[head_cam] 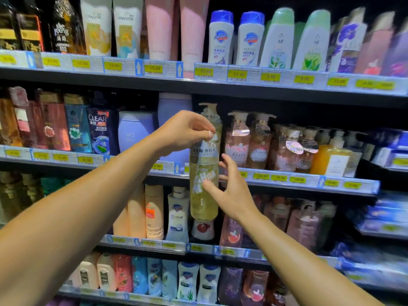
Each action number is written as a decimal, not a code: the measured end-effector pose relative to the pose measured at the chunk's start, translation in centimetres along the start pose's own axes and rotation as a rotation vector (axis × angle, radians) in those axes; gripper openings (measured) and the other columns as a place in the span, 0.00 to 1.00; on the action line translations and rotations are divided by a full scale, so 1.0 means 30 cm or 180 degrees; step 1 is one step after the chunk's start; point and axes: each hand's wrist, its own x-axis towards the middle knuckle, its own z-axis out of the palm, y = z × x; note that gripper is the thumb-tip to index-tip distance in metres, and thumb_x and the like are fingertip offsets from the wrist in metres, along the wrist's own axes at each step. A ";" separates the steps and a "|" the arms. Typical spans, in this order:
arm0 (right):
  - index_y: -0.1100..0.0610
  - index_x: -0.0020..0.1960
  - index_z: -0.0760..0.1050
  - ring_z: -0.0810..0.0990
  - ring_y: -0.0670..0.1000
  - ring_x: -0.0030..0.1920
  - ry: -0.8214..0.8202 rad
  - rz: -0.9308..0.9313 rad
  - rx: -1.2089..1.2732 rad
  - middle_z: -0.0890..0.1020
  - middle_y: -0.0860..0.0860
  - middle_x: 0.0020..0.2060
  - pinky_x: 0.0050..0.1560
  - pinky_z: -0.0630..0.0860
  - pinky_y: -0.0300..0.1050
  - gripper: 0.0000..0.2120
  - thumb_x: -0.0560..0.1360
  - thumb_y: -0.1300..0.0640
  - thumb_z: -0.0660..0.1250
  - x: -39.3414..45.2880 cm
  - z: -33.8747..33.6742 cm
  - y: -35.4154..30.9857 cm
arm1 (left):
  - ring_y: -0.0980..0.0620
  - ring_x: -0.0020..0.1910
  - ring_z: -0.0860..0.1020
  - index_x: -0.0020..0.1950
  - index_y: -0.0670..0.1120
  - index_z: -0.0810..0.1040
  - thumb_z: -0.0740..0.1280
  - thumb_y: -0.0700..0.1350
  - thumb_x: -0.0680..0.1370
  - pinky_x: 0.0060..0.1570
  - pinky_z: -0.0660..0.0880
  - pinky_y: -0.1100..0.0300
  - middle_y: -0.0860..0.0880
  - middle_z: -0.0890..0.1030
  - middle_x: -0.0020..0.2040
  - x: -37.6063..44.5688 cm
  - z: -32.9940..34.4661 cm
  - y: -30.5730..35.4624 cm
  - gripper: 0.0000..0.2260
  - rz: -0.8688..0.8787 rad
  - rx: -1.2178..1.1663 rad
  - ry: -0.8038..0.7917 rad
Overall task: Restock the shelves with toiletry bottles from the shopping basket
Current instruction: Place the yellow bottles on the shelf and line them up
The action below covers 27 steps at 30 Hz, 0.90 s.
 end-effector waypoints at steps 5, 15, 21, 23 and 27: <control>0.34 0.74 0.43 0.70 0.47 0.68 0.0187 0.0056 -0.0407 0.65 0.39 0.72 0.63 0.73 0.53 0.52 0.61 0.34 0.72 -0.077 -0.028 0.034 | 0.65 0.32 0.77 0.45 0.52 0.84 0.72 0.44 0.76 0.32 0.71 0.67 0.57 0.84 0.39 0.053 0.078 0.043 0.02 -0.0007 -0.0055 0.0023; 0.34 0.74 0.46 0.78 0.49 0.58 0.0850 0.0288 -0.0522 0.77 0.41 0.62 0.55 0.77 0.52 0.50 0.63 0.41 0.75 -0.108 -0.130 0.099 | 0.63 0.43 0.82 0.47 0.52 0.84 0.71 0.46 0.76 0.45 0.78 0.63 0.56 0.85 0.43 0.079 0.226 0.166 0.03 0.0312 0.0035 -0.0056; 0.37 0.74 0.51 0.78 0.49 0.57 0.1166 0.0211 -0.0555 0.77 0.41 0.61 0.53 0.78 0.53 0.49 0.61 0.37 0.75 -0.092 -0.209 0.107 | 0.62 0.42 0.82 0.45 0.56 0.83 0.69 0.56 0.71 0.43 0.77 0.64 0.60 0.84 0.40 0.055 0.191 0.129 0.08 0.0229 -0.0173 0.0632; 0.38 0.74 0.52 0.77 0.49 0.58 0.1270 0.0159 -0.0527 0.76 0.41 0.62 0.54 0.78 0.55 0.49 0.61 0.38 0.76 -0.085 -0.231 0.108 | 0.59 0.43 0.81 0.49 0.53 0.83 0.71 0.51 0.71 0.47 0.77 0.62 0.58 0.84 0.44 0.039 0.180 0.069 0.08 0.0115 0.0314 0.1242; 0.37 0.73 0.52 0.76 0.48 0.59 0.1360 0.0033 -0.0477 0.74 0.40 0.63 0.54 0.78 0.56 0.48 0.61 0.41 0.78 -0.067 -0.257 0.101 | 0.47 0.55 0.77 0.62 0.45 0.77 0.71 0.45 0.73 0.56 0.73 0.55 0.47 0.77 0.59 0.030 0.187 -0.041 0.18 0.0050 0.1149 0.1378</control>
